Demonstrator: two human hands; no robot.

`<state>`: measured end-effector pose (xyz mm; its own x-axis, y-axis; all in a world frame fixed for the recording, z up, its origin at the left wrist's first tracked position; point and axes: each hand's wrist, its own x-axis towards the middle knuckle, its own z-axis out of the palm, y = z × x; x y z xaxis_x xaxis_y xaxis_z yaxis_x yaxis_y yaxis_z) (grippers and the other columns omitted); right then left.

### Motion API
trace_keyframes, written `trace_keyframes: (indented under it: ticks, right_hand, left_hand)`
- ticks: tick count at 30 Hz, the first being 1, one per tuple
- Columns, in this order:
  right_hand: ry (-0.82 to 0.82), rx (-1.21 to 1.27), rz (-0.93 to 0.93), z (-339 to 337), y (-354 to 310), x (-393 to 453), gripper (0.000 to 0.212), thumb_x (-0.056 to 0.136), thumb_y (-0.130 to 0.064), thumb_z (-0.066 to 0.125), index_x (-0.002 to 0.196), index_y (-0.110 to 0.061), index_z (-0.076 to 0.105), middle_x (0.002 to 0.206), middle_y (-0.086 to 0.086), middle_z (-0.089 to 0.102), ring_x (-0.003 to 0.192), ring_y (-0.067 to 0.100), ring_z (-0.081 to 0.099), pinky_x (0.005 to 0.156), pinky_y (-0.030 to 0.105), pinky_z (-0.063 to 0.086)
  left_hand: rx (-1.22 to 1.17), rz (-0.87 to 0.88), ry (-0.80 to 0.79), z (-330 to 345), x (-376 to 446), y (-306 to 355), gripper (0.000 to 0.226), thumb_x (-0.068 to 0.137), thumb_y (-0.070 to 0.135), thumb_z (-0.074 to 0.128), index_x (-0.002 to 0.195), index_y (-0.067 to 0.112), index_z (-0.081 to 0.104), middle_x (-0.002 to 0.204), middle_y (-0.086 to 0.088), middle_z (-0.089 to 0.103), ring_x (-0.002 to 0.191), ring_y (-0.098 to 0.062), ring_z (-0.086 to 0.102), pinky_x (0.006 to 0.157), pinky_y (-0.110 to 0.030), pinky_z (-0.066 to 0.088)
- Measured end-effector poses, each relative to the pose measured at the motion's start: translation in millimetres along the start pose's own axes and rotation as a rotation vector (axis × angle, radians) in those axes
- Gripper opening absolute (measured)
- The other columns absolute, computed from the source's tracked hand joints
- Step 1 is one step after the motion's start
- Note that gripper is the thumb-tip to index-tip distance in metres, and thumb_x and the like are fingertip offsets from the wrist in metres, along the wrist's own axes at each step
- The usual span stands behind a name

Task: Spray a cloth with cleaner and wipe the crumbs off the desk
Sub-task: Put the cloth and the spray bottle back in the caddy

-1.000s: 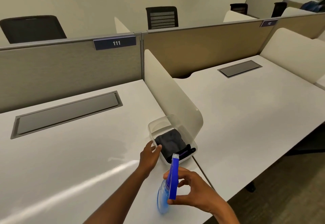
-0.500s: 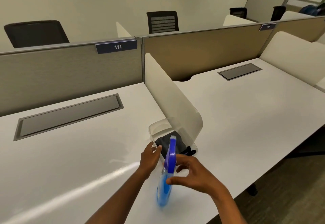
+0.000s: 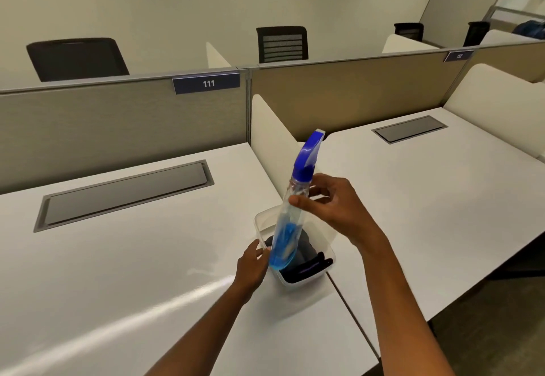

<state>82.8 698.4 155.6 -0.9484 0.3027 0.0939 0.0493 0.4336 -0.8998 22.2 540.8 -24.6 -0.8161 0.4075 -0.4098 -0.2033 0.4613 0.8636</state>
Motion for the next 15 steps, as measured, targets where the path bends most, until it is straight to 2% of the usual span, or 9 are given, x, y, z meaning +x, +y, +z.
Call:
trace_keyframes:
  ticks: [4, 8, 13, 15]
  right_hand:
    - [0.180, -0.017, 0.043, 11.4, 8.6, 20.5, 0.056, 0.071, -0.047, 0.076, 0.118, -0.019, 0.063, 0.110, -0.004, 0.070, 0.090, 0.010, 0.067, 0.075, 0.016, 0.050]
    - [0.329, -0.063, 0.112, 29.6, 29.4, 38.0, 0.056, 0.075, -0.045, 0.075, 0.120, -0.015, 0.062, 0.117, 0.005, 0.070, 0.100, 0.020, 0.068, 0.088, 0.031, 0.051]
    - [0.405, -0.147, 0.191, 52.8, 55.8, 58.1, 0.057, 0.078, -0.050, 0.071, 0.119, -0.012, 0.061, 0.117, 0.008, 0.070, 0.100, 0.023, 0.067, 0.085, 0.022, 0.039]
    - [0.396, -0.168, 0.229, 60.7, 64.6, 63.1, 0.057, 0.079, -0.051, 0.070, 0.120, -0.012, 0.061, 0.118, 0.008, 0.070, 0.099, 0.022, 0.067, 0.085, 0.021, 0.040]
  left_hand:
    - [-0.025, -0.016, -0.007, 2.7, -2.0, 2.6, 0.059, 0.097, 0.045, 0.045, 0.149, 0.024, 0.028, 0.156, -0.005, 0.036, 0.138, -0.028, 0.042, 0.110, -0.044, 0.042]
    - [0.008, -0.040, 0.005, 3.1, -2.2, 4.9, 0.059, 0.097, 0.045, 0.044, 0.149, 0.024, 0.026, 0.156, -0.004, 0.035, 0.141, -0.026, 0.037, 0.111, -0.041, 0.037]
    - [0.041, -0.032, 0.019, 2.9, -2.8, 11.4, 0.057, 0.097, 0.043, 0.046, 0.149, 0.026, 0.028, 0.155, -0.001, 0.038, 0.141, -0.024, 0.037, 0.111, -0.039, 0.036]
    - [0.050, -0.039, 0.020, 3.0, -3.9, 12.8, 0.057, 0.098, 0.041, 0.046, 0.149, 0.026, 0.027, 0.156, -0.001, 0.036, 0.142, -0.023, 0.036, 0.112, -0.038, 0.035]
